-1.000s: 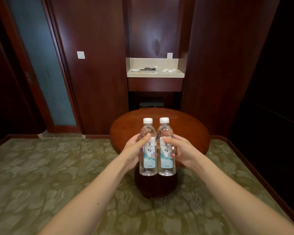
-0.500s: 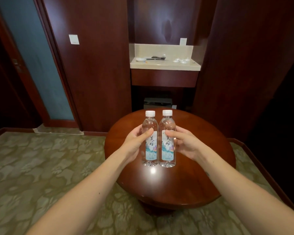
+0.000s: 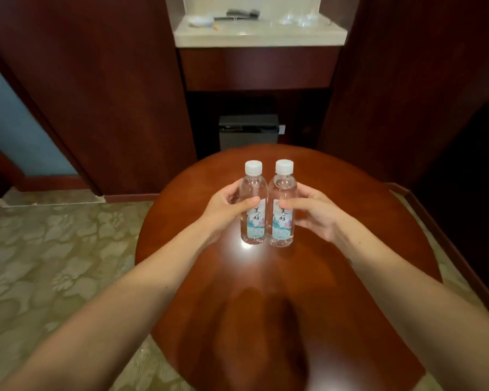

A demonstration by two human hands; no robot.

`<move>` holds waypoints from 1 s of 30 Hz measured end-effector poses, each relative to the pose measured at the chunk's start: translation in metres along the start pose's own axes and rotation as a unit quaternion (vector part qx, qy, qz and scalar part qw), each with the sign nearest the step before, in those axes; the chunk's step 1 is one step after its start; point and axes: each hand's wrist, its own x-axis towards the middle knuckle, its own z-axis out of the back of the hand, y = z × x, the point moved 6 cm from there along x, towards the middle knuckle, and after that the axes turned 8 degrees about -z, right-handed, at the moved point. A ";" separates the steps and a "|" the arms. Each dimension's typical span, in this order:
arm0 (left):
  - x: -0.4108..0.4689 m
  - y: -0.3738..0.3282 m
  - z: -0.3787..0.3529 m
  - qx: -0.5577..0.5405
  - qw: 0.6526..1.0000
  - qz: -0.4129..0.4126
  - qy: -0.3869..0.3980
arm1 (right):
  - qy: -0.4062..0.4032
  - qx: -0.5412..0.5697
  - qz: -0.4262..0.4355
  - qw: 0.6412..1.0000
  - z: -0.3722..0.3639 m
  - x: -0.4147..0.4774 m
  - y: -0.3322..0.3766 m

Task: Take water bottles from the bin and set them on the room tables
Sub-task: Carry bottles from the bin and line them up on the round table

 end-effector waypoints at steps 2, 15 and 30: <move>0.030 0.021 0.004 0.010 1.000 0.009 0.014 | -0.010 0.004 -0.014 1.000 0.010 0.032 -0.007; 0.135 0.110 0.025 -0.010 0.999 0.040 0.027 | -0.034 0.030 -0.039 0.998 0.033 0.152 -0.035; 0.159 0.150 0.032 -0.025 0.996 0.078 0.033 | -0.027 0.088 -0.056 0.994 0.038 0.201 -0.058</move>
